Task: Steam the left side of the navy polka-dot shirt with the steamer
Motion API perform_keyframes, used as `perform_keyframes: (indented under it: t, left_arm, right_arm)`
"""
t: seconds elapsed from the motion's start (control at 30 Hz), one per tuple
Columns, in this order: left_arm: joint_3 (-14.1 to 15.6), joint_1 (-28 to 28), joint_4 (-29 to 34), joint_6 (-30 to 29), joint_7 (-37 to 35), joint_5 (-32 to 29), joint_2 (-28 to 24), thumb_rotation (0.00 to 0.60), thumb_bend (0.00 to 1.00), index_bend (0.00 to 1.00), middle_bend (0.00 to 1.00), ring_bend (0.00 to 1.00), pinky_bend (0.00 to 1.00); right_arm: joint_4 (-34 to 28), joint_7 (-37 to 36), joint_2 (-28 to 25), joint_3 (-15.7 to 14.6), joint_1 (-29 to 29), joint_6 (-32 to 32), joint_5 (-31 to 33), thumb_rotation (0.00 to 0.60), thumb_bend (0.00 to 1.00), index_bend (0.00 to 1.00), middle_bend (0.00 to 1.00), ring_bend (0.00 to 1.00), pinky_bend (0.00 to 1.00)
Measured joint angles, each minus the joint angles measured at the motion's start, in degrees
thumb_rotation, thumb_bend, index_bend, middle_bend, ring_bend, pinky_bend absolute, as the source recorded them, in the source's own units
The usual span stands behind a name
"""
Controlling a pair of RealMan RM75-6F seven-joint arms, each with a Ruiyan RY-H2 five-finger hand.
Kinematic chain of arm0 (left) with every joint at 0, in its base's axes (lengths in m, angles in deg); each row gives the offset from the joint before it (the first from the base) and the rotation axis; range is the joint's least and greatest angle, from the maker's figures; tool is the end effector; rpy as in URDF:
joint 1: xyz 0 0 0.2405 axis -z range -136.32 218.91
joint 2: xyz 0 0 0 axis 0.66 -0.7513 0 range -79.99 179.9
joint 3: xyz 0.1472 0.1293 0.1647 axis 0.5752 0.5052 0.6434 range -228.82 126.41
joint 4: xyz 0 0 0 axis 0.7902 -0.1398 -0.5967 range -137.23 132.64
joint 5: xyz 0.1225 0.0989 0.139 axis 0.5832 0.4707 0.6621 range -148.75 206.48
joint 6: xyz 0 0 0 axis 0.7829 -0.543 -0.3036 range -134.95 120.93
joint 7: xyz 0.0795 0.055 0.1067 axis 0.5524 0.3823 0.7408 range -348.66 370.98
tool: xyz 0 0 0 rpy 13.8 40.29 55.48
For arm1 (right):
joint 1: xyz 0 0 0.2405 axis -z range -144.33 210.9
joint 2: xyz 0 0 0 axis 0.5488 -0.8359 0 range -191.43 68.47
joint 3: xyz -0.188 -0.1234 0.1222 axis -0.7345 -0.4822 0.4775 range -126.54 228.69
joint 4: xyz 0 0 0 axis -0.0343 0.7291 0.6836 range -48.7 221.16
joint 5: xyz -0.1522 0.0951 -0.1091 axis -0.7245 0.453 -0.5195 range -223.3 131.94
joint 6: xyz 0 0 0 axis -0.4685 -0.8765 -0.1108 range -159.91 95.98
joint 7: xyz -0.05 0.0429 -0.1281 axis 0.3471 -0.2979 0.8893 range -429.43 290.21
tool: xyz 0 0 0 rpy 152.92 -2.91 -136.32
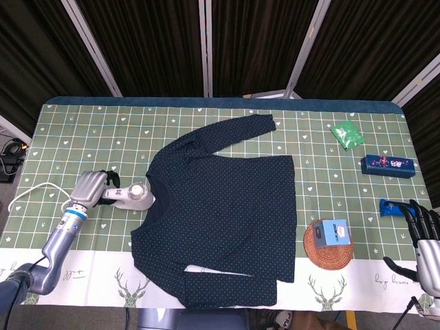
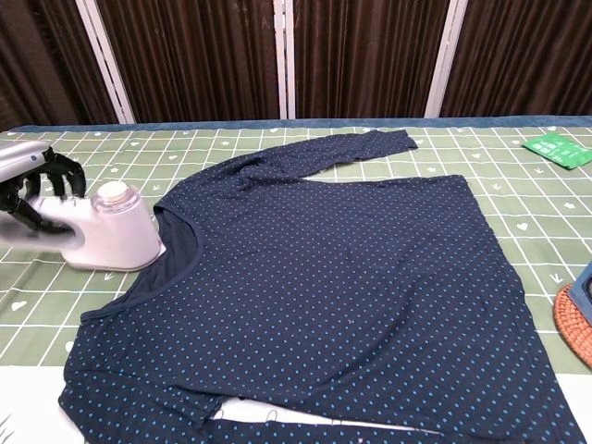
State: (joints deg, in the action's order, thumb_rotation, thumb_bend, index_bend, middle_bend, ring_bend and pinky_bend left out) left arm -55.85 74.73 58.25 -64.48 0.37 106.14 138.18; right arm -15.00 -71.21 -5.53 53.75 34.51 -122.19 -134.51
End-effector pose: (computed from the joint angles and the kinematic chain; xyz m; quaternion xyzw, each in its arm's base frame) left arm -0.2812 0.3500 0.0268 -0.6830 -0.4258 -0.3673 0.4661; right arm -0.2953 -0.1472 0.1976 0.5662 -0.3929 0.4057 0.6004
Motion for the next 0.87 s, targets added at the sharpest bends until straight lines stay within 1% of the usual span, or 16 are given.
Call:
perform_keyframes:
  t: [0.1, 0.2, 0.33, 0.5, 0.63, 0.73, 0.87]
  left_arm:
    - [-0.10, -0.28, 2.08, 0.52, 0.78, -0.77, -1.13, 0.600, 0.00, 0.08, 0.00, 0.02, 0.14]
    - [-0.26, -0.85, 5.03, 0.27, 1.72, -1.29, -2.67, 0.600, 0.00, 0.03, 0.00, 0.00, 0.06]
    - [-0.46, -2.14, 8.79, -2.62, 2.58, -0.89, -4.88, 0.600, 0.00, 0.00, 0.00, 0.00, 0.03]
    - [-0.43, -5.02, 16.02, -9.60, 3.56, 0.81, -9.48, 0.600, 0.00, 0.00, 0.00, 0.00, 0.00]
    - [0.52, -8.01, 23.39, -13.57, 7.32, 2.42, -14.33, 0.600, 0.00, 0.00, 0.00, 0.00, 0.00]
    - [1.64, -11.15, 27.91, -18.87, 10.98, 4.20, -17.31, 0.600, 0.00, 0.00, 0.00, 0.00, 0.00]
    - [4.27, -17.37, 34.25, -27.69, 15.34, 7.02, -21.32, 0.600, 0.00, 0.00, 0.00, 0.00, 0.00]
  right_arm:
    - [-0.09, -0.32, -0.18, -0.12, 0.16, -0.37, -0.40, 0.600, 0.00, 0.00, 0.00, 0.00, 0.00]
    - [-0.24, -0.55, -0.41, -0.26, 0.47, -1.20, -1.13, 0.600, 0.00, 0.00, 0.00, 0.00, 0.00]
    - [-0.41, -1.22, -0.77, -0.56, 0.97, -2.25, -2.17, 0.600, 0.00, 0.00, 0.00, 0.00, 0.00]
    - [-0.54, -2.14, -1.15, -0.93, 1.34, -3.04, -3.32, 0.600, 0.00, 0.00, 0.00, 0.00, 0.00]
    - [-0.27, -3.29, -1.33, -1.15, 1.41, -3.28, -3.96, 0.600, 0.00, 0.00, 0.00, 0.00, 0.00]
    - [0.08, -3.87, -1.31, -1.24, 1.37, -3.20, -4.08, 0.600, 0.00, 0.00, 0.00, 0.00, 0.00]
    - [0.31, -3.85, -1.20, -1.34, 1.33, -3.24, -4.46, 0.600, 0.00, 0.00, 0.00, 0.00, 0.00]
